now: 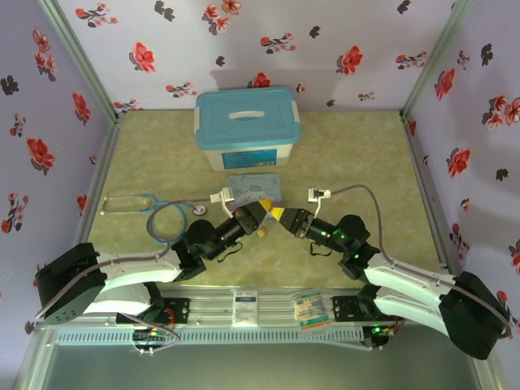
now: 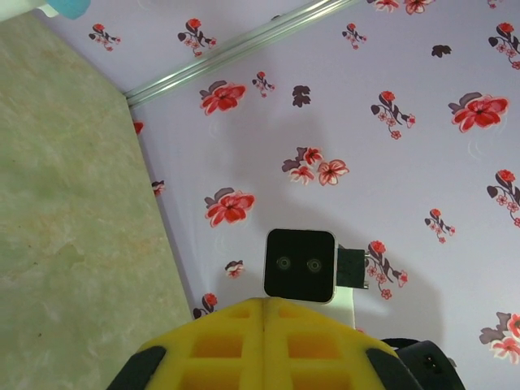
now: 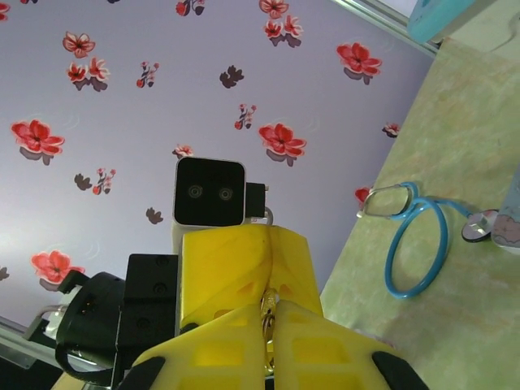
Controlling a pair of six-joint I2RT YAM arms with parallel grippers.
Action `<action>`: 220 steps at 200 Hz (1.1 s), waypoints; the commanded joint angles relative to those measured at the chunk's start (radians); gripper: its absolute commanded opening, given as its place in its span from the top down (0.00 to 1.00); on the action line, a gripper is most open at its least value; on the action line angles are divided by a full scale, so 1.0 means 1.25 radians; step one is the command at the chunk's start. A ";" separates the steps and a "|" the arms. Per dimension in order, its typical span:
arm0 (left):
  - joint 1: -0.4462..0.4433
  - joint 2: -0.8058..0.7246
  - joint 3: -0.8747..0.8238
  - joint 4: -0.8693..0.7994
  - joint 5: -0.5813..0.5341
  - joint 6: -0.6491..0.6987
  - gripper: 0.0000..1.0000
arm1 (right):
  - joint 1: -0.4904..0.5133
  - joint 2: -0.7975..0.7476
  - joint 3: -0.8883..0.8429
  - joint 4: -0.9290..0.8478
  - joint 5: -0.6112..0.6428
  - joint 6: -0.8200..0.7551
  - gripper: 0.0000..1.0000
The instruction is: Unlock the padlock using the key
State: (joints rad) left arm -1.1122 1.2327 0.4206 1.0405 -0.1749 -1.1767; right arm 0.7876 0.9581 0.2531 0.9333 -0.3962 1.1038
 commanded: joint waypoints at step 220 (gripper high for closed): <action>0.044 -0.100 -0.029 -0.113 0.011 0.006 0.35 | -0.002 -0.018 -0.037 -0.037 0.023 -0.024 1.00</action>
State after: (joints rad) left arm -1.0615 1.1370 0.3618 0.9623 -0.1566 -1.1976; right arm 0.7815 0.9623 0.2146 0.9333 -0.3885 1.1072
